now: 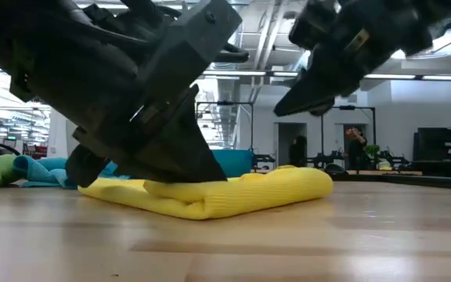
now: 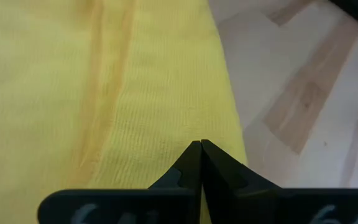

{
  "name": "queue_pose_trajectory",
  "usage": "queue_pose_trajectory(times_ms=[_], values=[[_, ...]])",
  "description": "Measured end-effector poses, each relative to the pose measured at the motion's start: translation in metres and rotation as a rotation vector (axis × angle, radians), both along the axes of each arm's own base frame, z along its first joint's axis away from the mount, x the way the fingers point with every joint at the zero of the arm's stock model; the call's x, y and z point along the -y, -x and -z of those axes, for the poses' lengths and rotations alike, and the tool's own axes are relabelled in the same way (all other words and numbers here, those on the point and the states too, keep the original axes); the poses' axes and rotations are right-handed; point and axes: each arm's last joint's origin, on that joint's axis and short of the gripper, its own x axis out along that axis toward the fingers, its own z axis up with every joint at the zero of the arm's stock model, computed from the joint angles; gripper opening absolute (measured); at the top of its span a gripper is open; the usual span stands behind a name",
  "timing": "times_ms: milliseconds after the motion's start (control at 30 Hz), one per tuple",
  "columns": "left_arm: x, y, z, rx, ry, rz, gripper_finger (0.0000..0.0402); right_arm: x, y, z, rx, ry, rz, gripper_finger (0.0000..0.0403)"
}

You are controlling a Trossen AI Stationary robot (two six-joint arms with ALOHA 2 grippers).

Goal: Fold microfiber towels
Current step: Fold the yellow towel

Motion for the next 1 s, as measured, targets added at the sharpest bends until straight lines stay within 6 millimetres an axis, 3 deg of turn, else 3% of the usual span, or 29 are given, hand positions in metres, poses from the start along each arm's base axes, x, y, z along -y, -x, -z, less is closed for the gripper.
queue_pose_trajectory(times_ms=[233, 367, 500, 733, 1000], values=[[0.003, 0.001, 0.001, -0.027, 0.052, 0.027, 0.0000, -0.002, -0.010, 0.051, 0.119, -0.077, 0.040, 0.0071], [0.003, 0.002, 0.002, -0.051, 0.064, 0.039, 0.0000, -0.003, -0.014, 0.091, 0.045, -0.106, 0.071, 0.0071], [0.003, 0.003, 0.002, -0.074, 0.080, 0.056, 0.0000, -0.003, -0.018, 0.109, 0.018, -0.154, 0.113, 0.0070], [0.006, 0.007, -0.005, -0.113, 0.088, 0.113, 0.0000, 0.001, -0.018, 0.103, 0.027, -0.138, 0.137, 0.0070], [0.005, 0.022, -0.051, -0.088, -0.025, 0.154, 0.0000, 0.011, -0.020, 0.065, 0.154, -0.106, 0.146, 0.0063]])
